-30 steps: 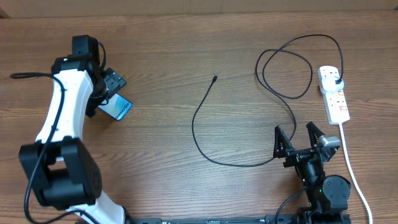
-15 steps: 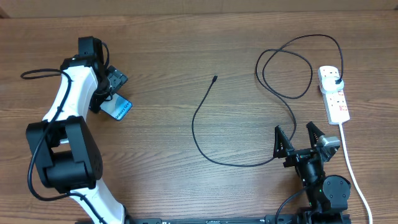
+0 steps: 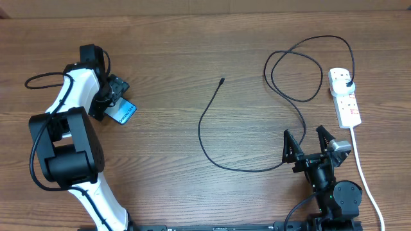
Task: Plug charger to phone and switch on socket
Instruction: 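Close the left gripper on the phone's long edges, then lift the phone with the left gripper and carry it rightward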
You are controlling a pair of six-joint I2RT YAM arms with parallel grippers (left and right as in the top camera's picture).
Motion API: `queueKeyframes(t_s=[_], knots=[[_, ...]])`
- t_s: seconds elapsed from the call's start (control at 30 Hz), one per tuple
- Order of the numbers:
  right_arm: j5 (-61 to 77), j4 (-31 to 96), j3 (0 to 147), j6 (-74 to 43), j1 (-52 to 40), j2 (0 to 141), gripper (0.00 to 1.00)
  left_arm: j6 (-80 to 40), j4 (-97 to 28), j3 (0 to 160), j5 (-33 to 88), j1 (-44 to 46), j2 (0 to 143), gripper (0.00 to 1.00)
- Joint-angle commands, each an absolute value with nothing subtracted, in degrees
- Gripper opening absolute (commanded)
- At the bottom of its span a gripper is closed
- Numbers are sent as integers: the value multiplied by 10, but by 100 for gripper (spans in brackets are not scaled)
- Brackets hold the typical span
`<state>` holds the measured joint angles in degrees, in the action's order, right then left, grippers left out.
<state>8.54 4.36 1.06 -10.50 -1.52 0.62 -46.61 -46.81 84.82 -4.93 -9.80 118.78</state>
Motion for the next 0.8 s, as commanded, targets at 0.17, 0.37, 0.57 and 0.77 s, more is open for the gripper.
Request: queueKeyframes(t_s=[0.17,0.37,0.57,0.77], knots=[[80,41,4,-104,-13,2,100,-478,-465,860,-42,-94,1235,100],[80,41,4,-104,-13,2,100,-478,-469,860,-42,-93,1239,87],[80,41,4,-104,-13,2,100,-469,-497,860,-42,-93,1239,76],[80,41,4,-104,-13,2,100,-404,-526,860,-28,-81,1239,74]])
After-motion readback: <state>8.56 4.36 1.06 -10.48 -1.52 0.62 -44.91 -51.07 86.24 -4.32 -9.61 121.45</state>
